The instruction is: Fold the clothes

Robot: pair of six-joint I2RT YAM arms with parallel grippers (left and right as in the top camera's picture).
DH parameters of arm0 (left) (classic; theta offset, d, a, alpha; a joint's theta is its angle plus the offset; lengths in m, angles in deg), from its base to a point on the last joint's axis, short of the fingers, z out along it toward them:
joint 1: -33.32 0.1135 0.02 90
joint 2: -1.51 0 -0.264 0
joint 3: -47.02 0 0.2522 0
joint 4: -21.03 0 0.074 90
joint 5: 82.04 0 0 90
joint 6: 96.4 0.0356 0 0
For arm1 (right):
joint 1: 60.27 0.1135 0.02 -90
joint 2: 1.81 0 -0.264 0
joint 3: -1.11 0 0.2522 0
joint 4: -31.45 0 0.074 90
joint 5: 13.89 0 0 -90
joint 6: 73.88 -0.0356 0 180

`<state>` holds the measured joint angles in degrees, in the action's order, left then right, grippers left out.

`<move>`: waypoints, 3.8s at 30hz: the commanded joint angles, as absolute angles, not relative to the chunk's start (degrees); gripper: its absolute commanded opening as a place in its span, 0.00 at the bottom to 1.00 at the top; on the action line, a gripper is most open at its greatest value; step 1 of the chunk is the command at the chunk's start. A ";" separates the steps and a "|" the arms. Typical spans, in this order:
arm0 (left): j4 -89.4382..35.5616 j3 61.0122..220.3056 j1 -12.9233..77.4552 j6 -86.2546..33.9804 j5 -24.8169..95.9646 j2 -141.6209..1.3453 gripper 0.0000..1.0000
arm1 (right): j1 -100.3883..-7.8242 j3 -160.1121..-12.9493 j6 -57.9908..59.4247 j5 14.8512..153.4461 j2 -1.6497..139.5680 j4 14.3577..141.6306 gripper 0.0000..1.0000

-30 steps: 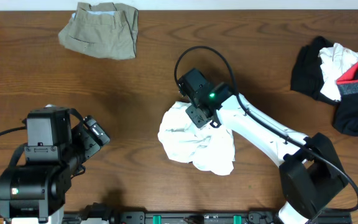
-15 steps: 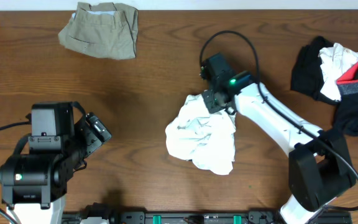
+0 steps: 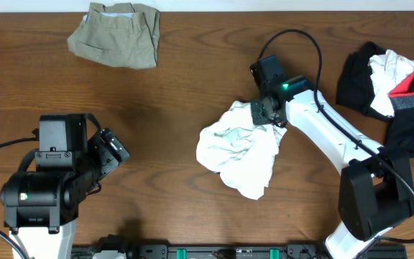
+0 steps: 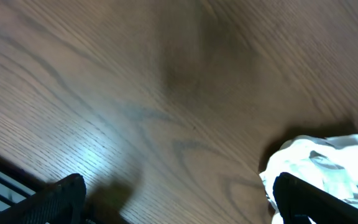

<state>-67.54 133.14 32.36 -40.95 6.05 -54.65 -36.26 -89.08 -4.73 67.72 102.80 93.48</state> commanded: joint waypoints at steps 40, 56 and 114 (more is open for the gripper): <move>-68.52 133.01 32.65 -40.51 5.50 -55.13 0.98 | -41.62 -95.28 -25.34 49.98 91.46 124.15 0.55; -68.52 133.01 32.65 -40.51 5.52 -57.34 0.98 | -34.73 -96.29 3.58 78.98 92.20 99.91 0.79; -68.35 133.01 32.65 -39.42 5.28 -57.67 0.98 | -21.62 -116.38 -9.03 67.05 112.12 115.07 0.01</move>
<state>-68.17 133.14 32.36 -40.42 6.07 -57.38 -21.57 -113.08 -5.91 67.88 115.50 112.30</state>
